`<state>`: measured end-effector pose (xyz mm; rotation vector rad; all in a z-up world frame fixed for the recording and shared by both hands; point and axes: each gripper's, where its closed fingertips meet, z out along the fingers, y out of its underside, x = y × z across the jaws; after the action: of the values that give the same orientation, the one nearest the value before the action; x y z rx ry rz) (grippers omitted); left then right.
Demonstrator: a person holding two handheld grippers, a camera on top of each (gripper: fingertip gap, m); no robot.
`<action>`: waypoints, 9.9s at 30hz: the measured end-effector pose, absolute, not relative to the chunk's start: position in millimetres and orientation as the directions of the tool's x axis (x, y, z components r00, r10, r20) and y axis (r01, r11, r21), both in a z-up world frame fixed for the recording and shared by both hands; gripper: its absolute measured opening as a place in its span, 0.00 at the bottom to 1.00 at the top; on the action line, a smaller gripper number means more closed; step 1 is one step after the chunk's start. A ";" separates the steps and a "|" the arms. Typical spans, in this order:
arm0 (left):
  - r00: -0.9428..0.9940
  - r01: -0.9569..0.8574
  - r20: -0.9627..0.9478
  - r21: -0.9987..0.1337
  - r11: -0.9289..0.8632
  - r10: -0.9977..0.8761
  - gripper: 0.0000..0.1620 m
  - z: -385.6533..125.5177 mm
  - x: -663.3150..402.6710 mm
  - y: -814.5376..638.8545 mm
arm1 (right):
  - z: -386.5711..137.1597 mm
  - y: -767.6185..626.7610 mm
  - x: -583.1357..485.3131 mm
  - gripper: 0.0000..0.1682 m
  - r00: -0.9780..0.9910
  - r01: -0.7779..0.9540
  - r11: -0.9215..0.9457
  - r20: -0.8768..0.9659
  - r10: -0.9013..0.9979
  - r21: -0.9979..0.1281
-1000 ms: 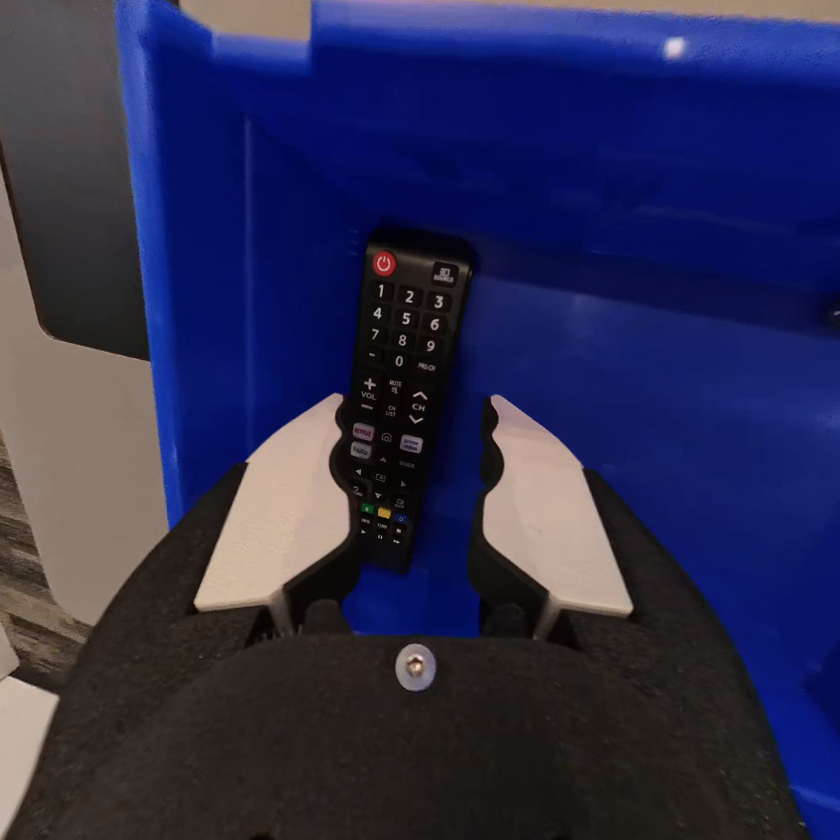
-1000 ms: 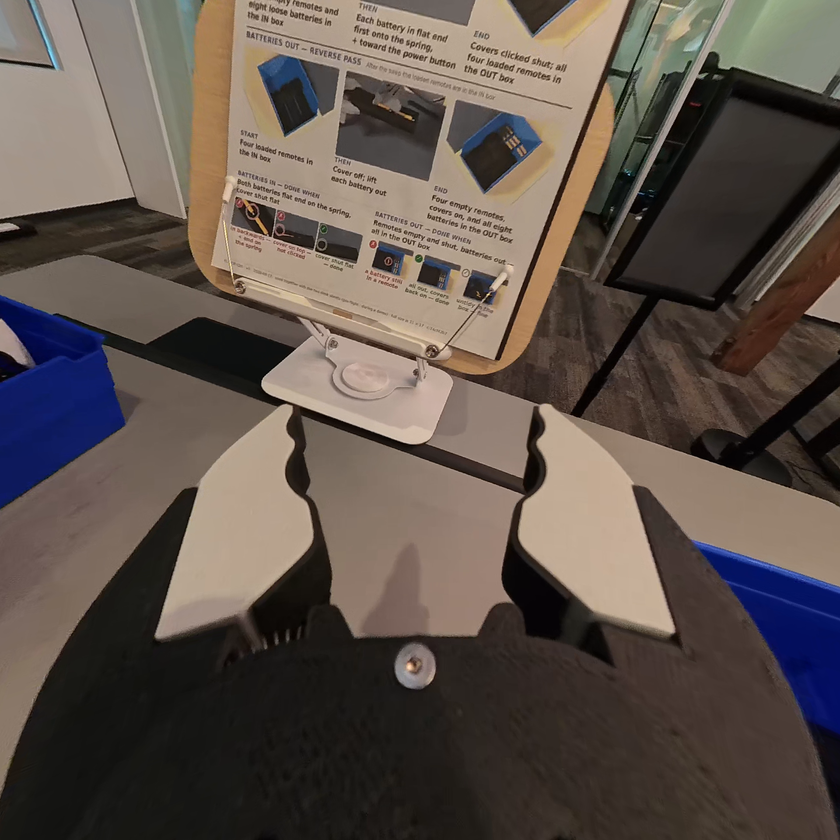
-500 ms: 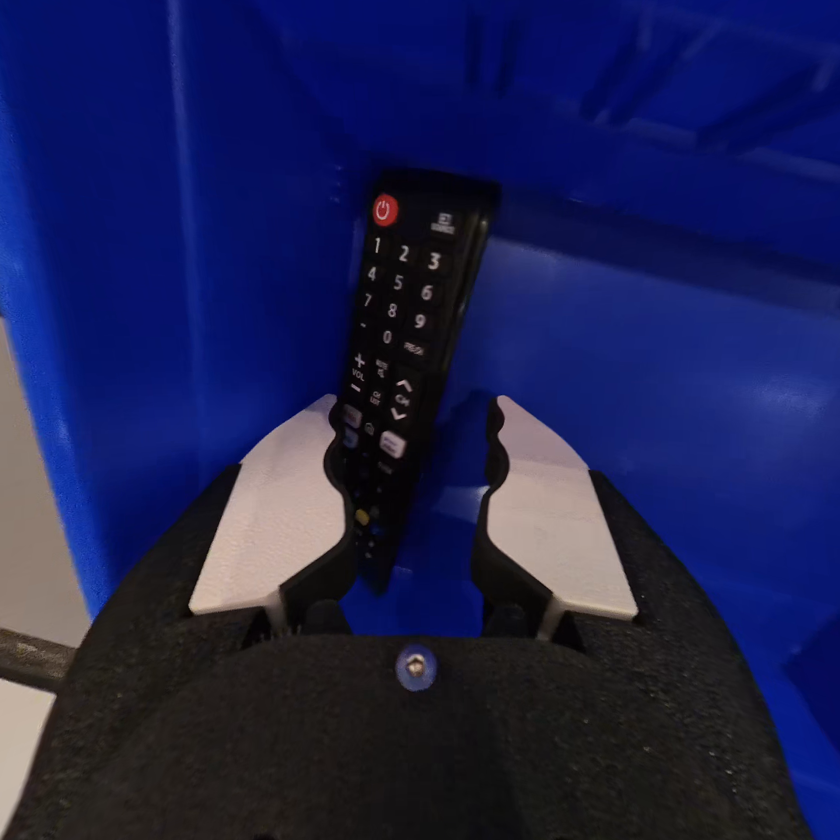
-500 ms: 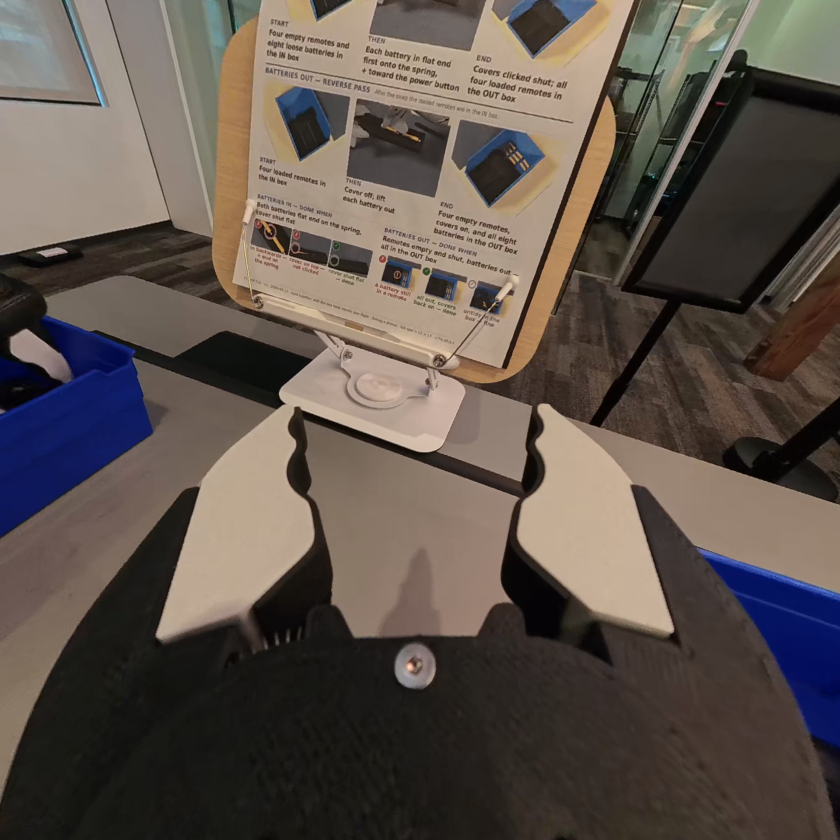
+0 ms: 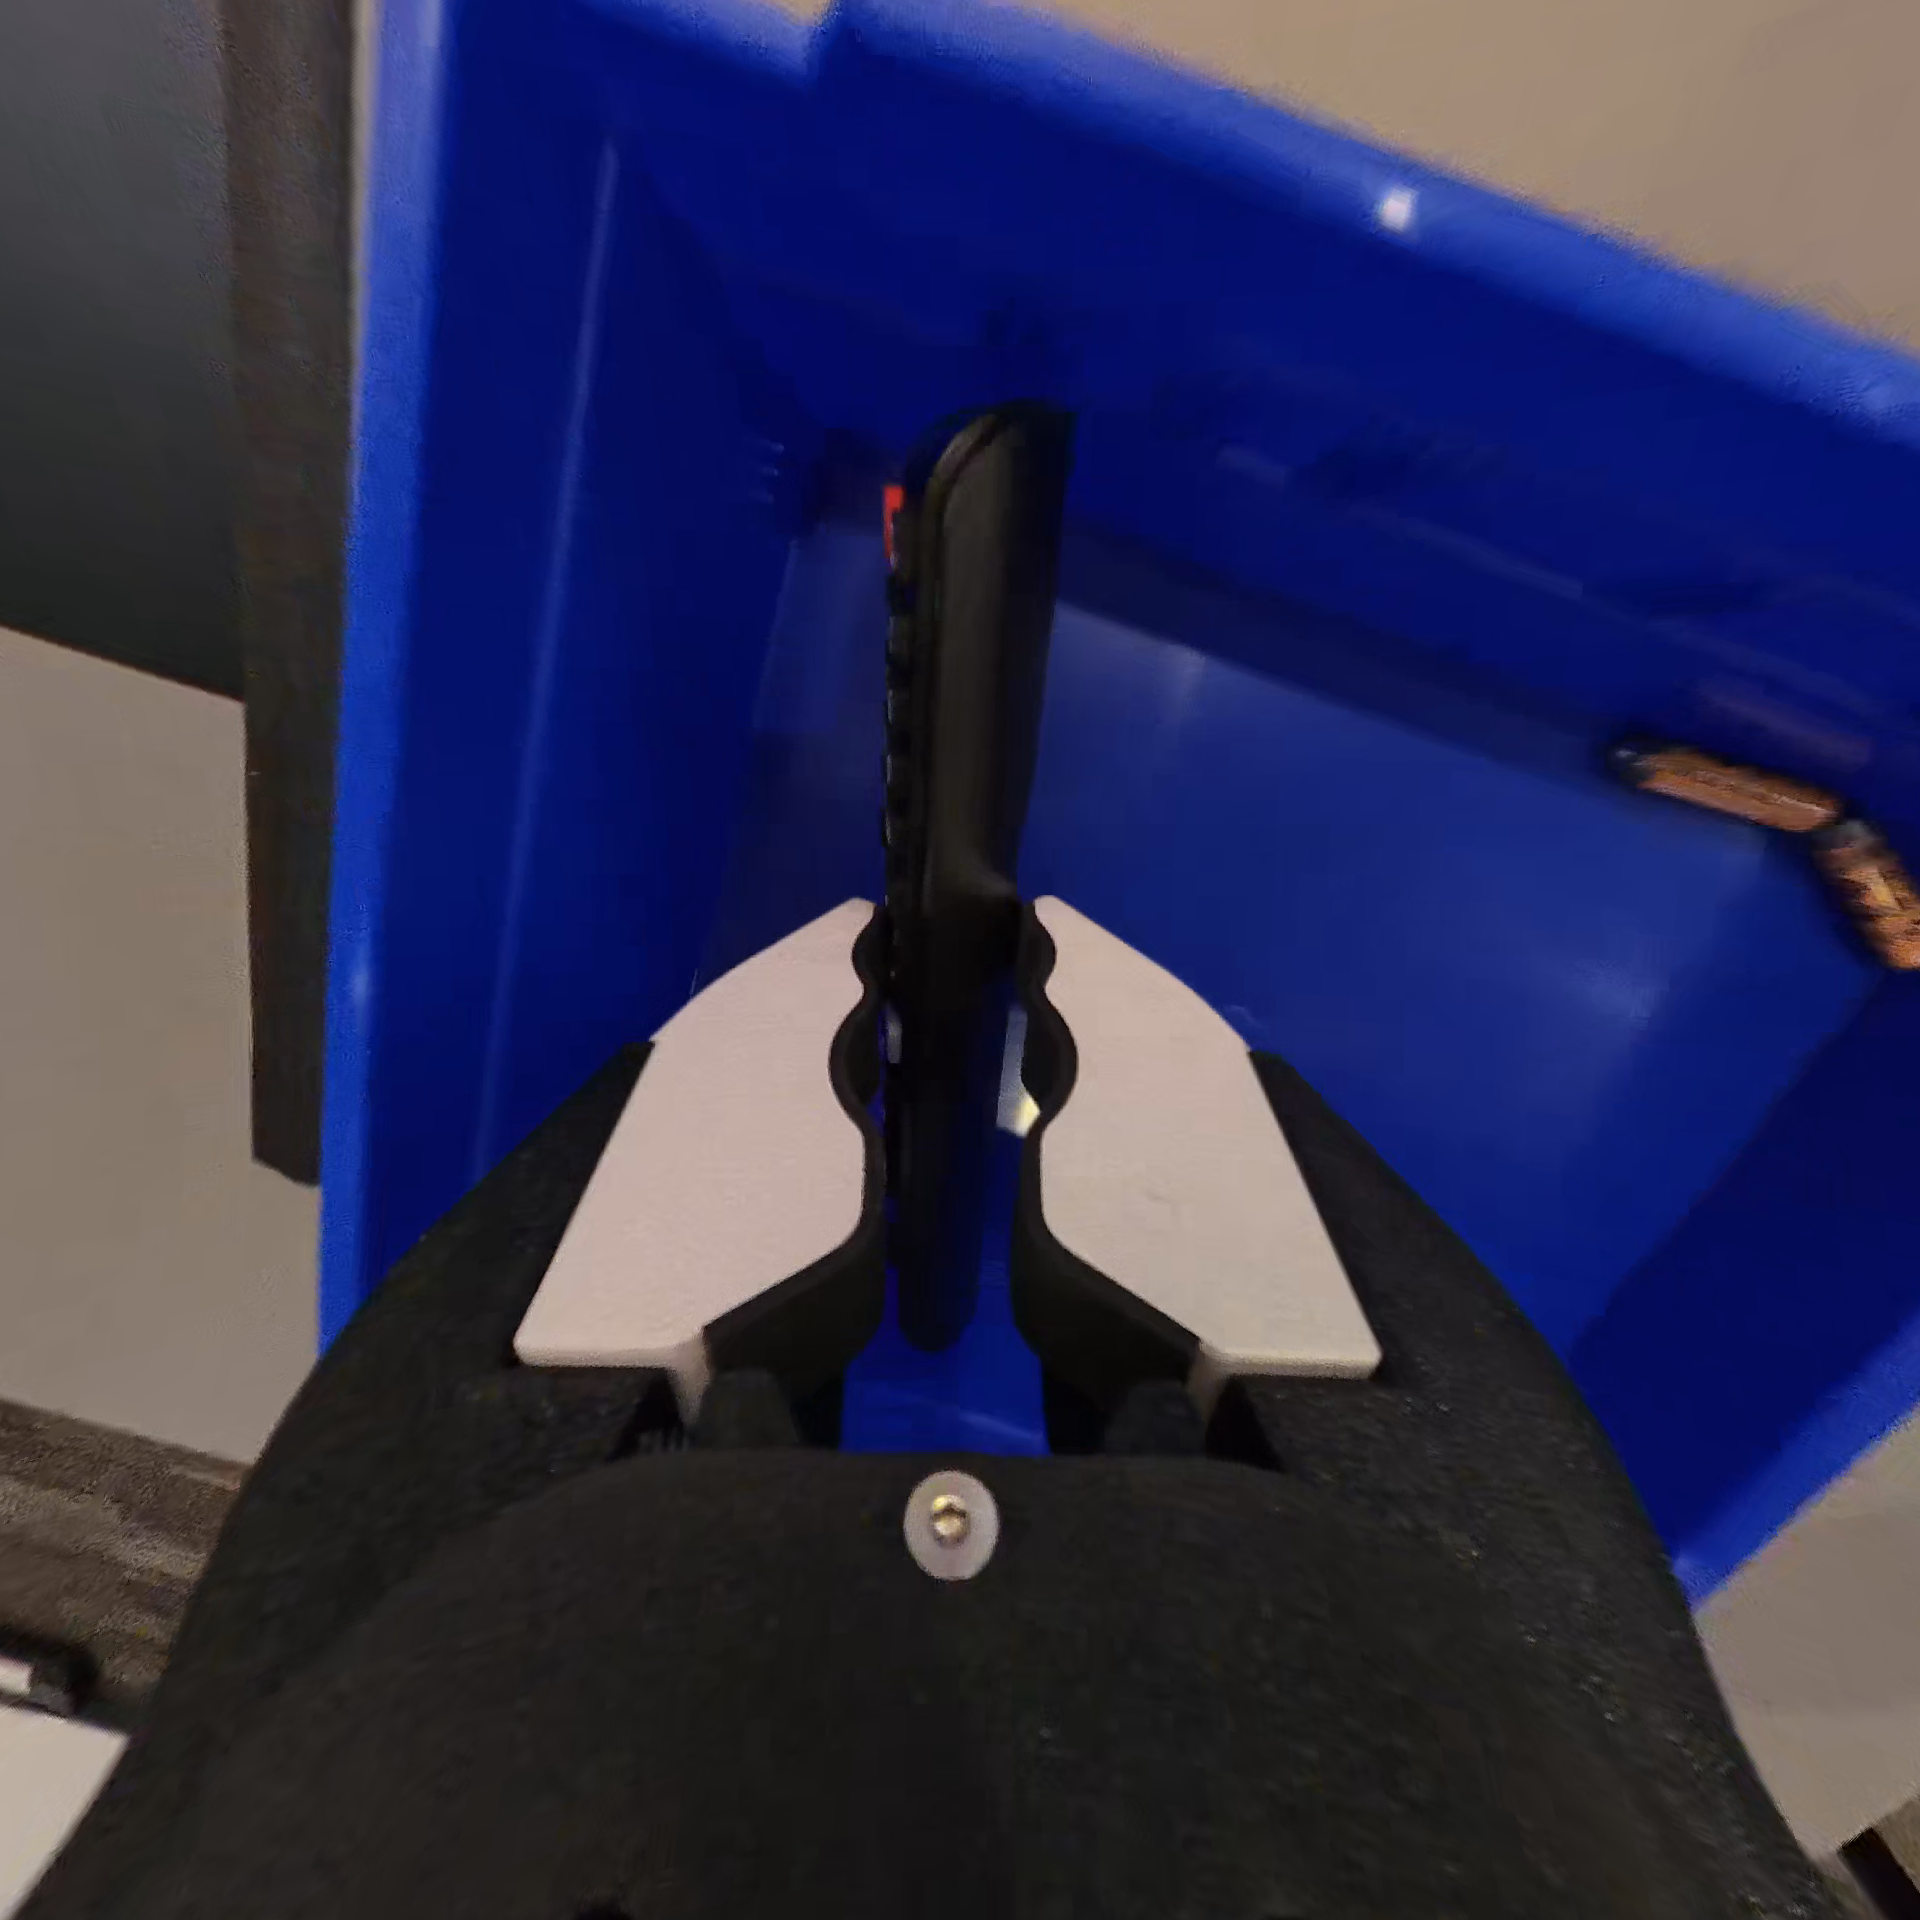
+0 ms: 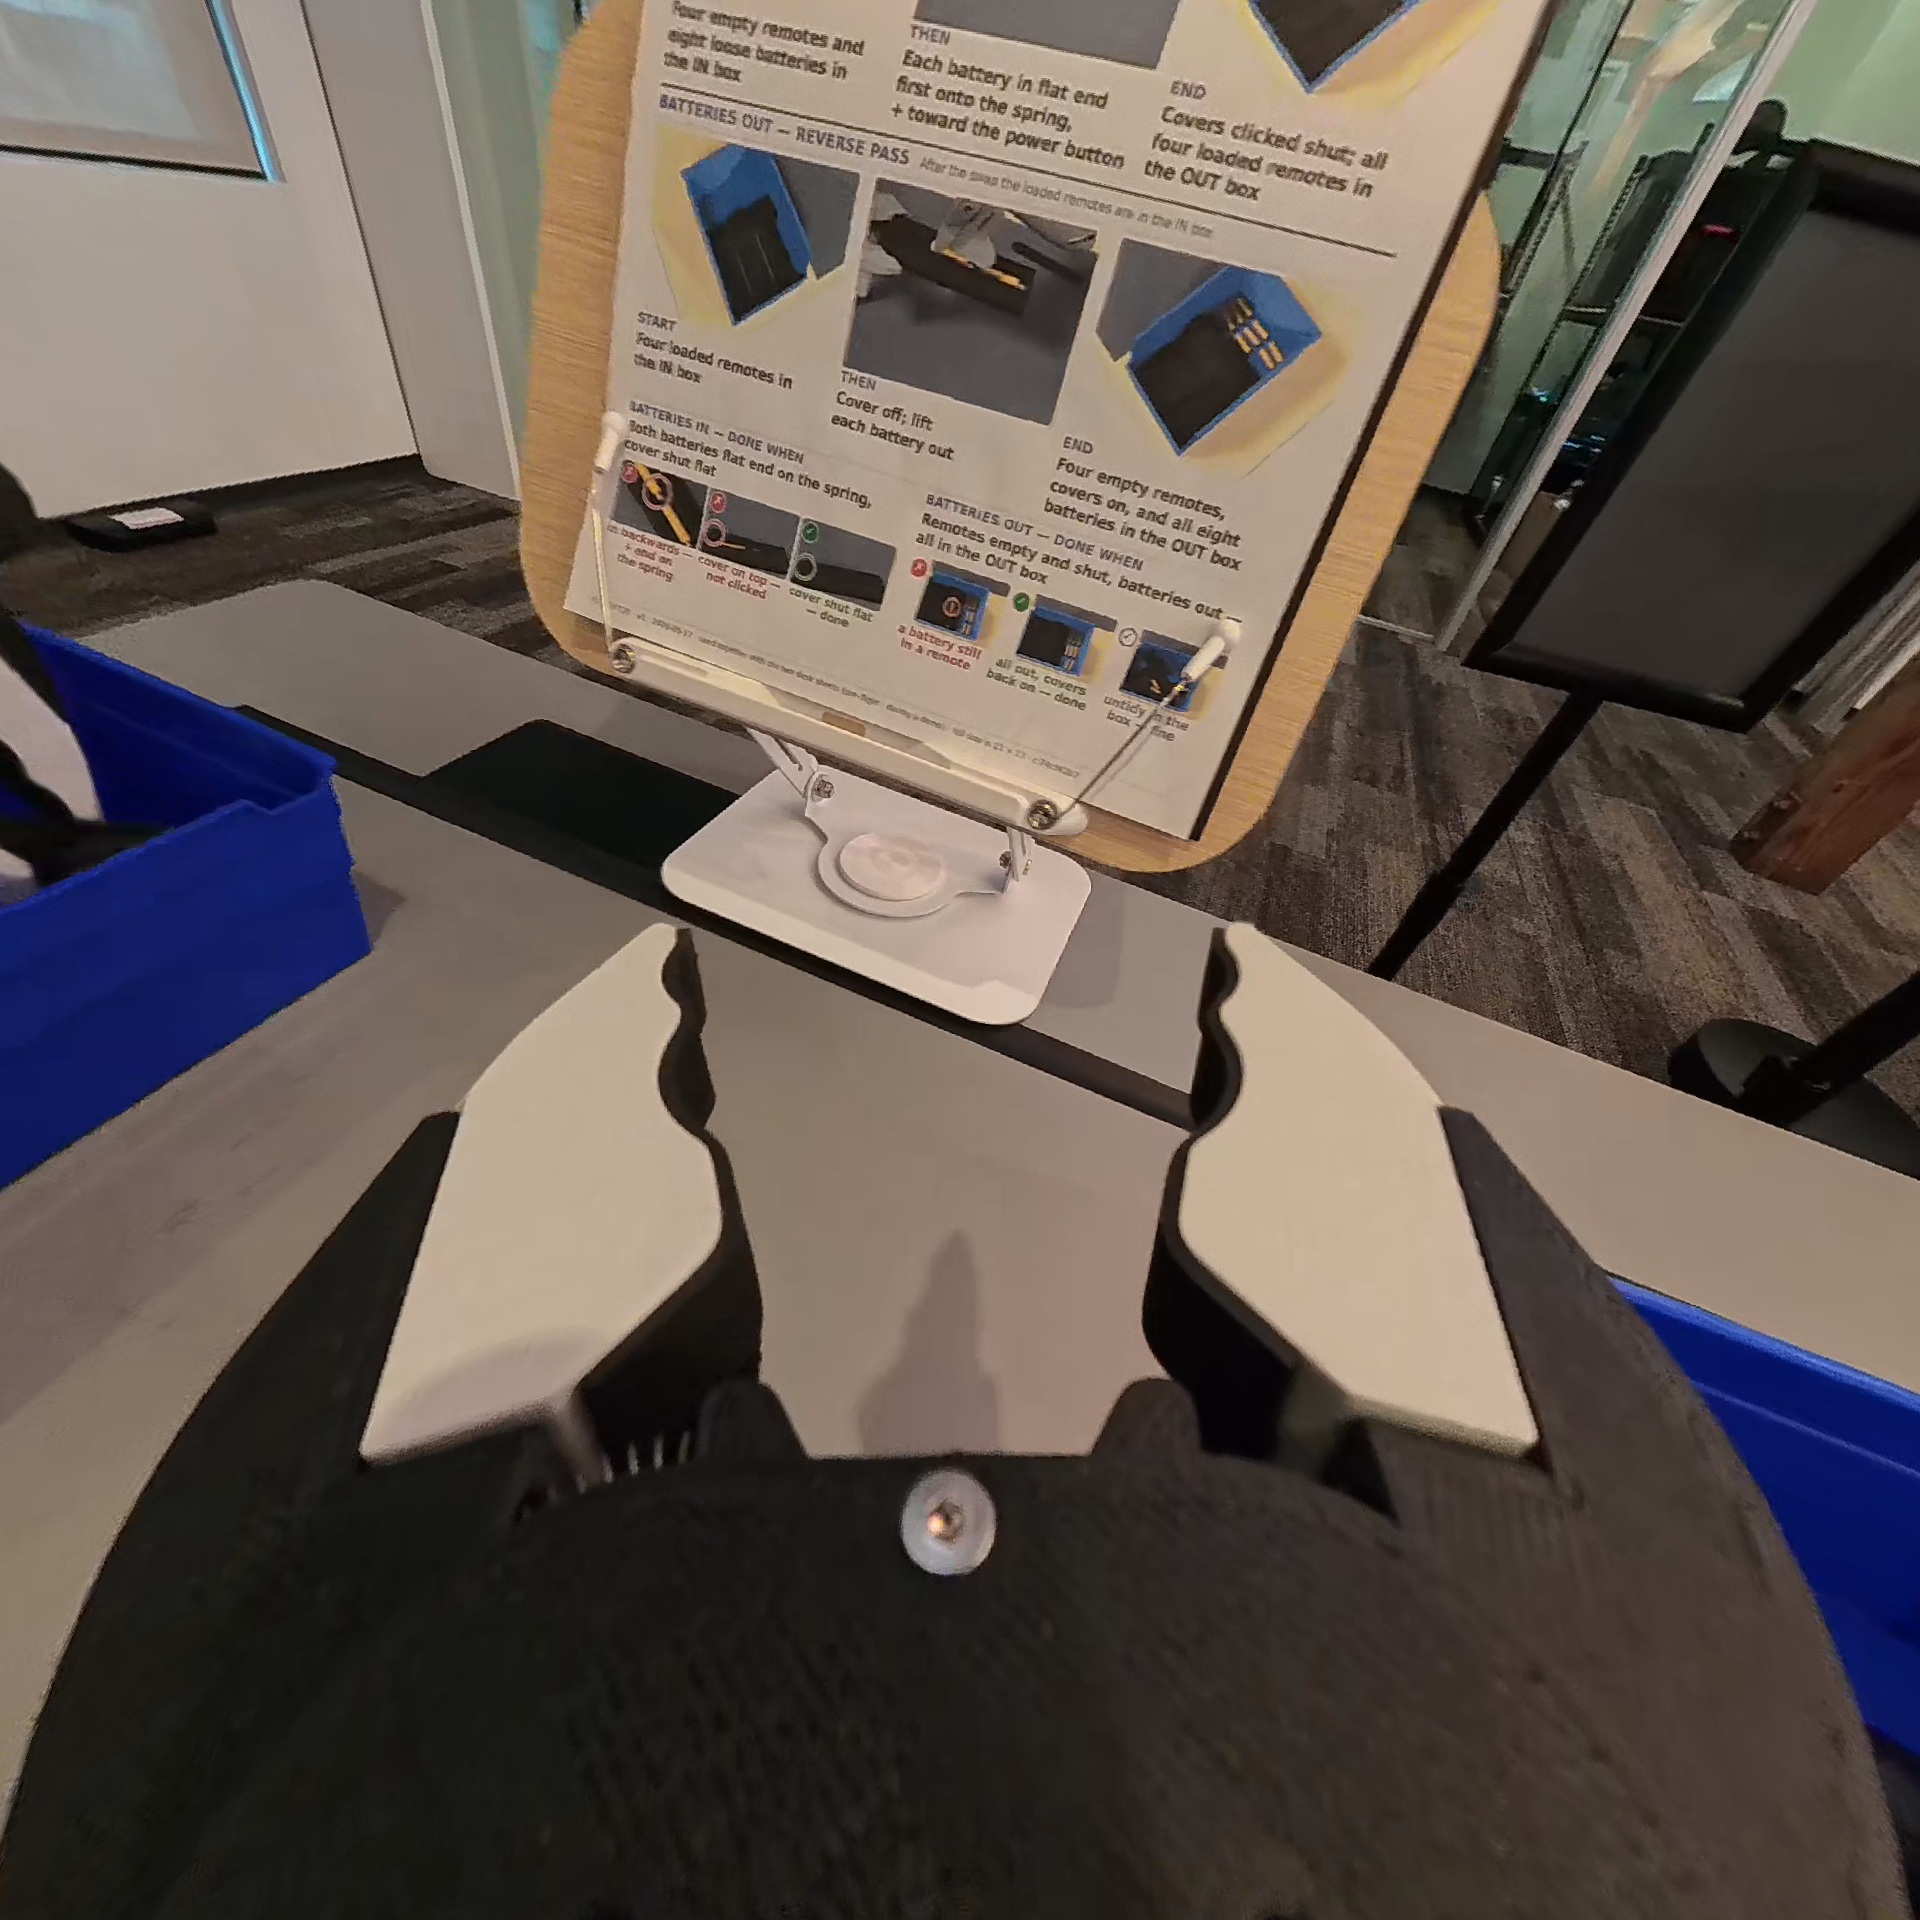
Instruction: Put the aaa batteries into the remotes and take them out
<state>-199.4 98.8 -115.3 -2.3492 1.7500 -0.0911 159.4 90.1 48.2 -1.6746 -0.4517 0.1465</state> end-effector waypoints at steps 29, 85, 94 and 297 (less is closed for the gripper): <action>-0.187 -0.868 0.008 -0.470 0.162 -0.982 0.14 46.4 80.8 -36.5 | 78.4 -35.7 98.6 0.15 0.267 0.324 -0.042 0.049 0.962 -0.945; 0.535 -0.104 -0.118 -0.992 0.073 -0.837 0.36 32.1 88.9 1.2 | 58.7 53.2 153.2 0.22 0.042 -0.247 -0.862 -0.894 0.446 -0.441; 0.415 0.103 0.191 -0.981 -0.163 -0.889 0.36 42.4 80.9 -13.7 | 47.3 36.1 149.1 0.31 0.049 -0.206 -0.808 -0.831 0.554 -0.552; 0.158 -0.200 0.136 -0.966 -0.166 -0.978 0.34 43.4 60.9 -38.3 | 37.6 -47.5 128.1 0.14 -0.102 0.213 -0.632 -0.660 0.744 -0.746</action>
<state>60.9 -38.3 43.4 -1.5450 1.1769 -1.1021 128.1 -47.5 37.6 -1.7735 -1.0462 1.7828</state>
